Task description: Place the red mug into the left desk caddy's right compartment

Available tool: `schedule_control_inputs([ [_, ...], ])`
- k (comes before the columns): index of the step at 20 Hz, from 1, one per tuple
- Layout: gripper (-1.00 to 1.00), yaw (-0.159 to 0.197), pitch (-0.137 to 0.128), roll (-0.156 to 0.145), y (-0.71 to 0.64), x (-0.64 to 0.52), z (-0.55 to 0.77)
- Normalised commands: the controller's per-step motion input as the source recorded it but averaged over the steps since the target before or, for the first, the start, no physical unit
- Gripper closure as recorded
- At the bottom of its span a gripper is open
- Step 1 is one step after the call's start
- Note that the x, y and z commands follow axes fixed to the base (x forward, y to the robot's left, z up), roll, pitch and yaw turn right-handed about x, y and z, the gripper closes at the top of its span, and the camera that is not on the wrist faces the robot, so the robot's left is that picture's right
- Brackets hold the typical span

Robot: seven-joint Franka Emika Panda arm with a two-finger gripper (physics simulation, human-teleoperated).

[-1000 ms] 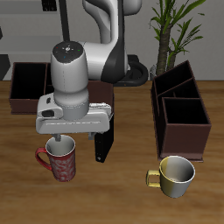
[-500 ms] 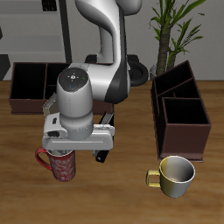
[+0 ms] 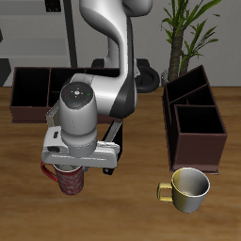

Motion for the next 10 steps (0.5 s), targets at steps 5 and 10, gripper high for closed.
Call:
schedule_control_inputs([
  [5,1.0,-0.007,-0.035,-0.021,-0.1,-0.14,0.28],
  [10,1.0,0.002,-0.035,-0.03,-0.1,-0.21,0.48],
])
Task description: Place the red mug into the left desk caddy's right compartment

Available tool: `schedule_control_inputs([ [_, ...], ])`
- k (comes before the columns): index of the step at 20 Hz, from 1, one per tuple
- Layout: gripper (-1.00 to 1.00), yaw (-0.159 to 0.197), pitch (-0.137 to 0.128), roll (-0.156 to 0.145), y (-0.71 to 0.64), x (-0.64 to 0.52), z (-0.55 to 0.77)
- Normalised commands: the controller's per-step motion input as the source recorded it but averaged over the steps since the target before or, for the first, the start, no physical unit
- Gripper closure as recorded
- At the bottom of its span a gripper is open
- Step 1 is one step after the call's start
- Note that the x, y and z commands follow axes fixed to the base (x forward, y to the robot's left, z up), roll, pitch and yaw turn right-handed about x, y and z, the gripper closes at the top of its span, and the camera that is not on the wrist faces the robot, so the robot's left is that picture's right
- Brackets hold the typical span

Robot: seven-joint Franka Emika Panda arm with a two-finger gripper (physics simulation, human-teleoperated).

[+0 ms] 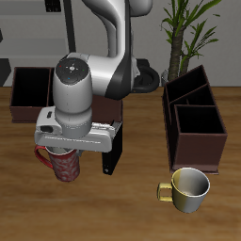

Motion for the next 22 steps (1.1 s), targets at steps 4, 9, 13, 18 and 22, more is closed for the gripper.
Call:
schedule_control_inputs([
  [4,1.0,0.001,-0.052,-0.074,-0.12,-0.32,0.66],
  [9,1.0,-0.002,0.028,-0.084,0.04,-0.41,0.6],
  [13,1.0,-0.013,-0.046,-0.072,0.11,-0.49,0.64],
  [18,1.0,0.007,-0.066,-0.044,0.55,-0.67,0.69],
  [22,1.0,-0.032,-0.067,0.059,0.69,-0.56,0.42],
])
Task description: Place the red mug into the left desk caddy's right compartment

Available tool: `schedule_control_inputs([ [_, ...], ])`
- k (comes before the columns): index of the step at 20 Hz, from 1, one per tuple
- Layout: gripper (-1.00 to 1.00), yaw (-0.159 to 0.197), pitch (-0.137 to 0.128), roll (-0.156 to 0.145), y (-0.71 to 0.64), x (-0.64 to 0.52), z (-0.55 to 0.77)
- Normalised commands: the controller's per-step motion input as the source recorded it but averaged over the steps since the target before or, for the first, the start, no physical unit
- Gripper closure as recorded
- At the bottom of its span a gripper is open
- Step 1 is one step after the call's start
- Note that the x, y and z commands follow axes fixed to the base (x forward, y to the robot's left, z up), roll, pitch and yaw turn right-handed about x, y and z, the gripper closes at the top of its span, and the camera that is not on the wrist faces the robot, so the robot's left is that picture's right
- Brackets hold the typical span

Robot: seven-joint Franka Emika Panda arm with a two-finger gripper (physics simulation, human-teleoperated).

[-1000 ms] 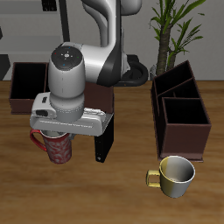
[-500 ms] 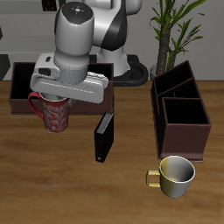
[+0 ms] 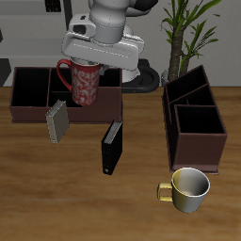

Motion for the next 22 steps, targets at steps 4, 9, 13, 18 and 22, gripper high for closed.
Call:
schedule_control_inputs([
  [4,1.0,0.012,0.005,0.084,0.72,-0.33,0.14],
  [9,1.0,0.051,-0.037,0.075,0.73,-0.28,0.21],
  [13,1.0,0.024,-0.004,0.069,0.62,-0.13,0.21],
  [18,1.0,-0.008,-0.001,0.014,0.49,0.02,0.13],
  [22,1.0,-0.019,0.005,-0.016,0.58,0.16,0.17],
])
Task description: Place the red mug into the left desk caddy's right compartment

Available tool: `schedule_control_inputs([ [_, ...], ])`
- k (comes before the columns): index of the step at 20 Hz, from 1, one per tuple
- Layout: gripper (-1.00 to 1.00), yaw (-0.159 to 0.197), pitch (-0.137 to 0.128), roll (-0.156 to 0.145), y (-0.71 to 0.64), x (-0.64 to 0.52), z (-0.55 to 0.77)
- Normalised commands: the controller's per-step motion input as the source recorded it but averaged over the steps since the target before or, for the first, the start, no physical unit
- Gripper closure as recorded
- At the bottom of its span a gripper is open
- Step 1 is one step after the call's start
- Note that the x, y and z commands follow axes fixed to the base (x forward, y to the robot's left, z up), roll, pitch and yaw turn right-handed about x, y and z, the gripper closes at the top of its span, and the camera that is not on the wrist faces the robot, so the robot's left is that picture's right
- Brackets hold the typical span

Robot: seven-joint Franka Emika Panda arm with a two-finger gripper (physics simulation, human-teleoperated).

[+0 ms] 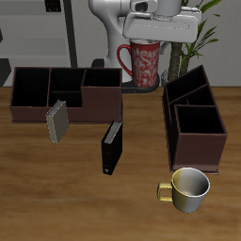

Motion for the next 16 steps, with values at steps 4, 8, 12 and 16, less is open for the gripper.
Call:
schedule_control_inputs([
  [4,1.0,-0.021,0.008,-0.059,0.38,0.14,0.04],
  [8,1.0,-0.01,0.022,-0.006,0.46,0.15,-0.01],
  [12,1.0,-0.021,0.026,-0.011,0.52,0.17,-0.04],
  [16,1.0,0.016,0.0,0.02,0.47,0.12,-0.02],
])
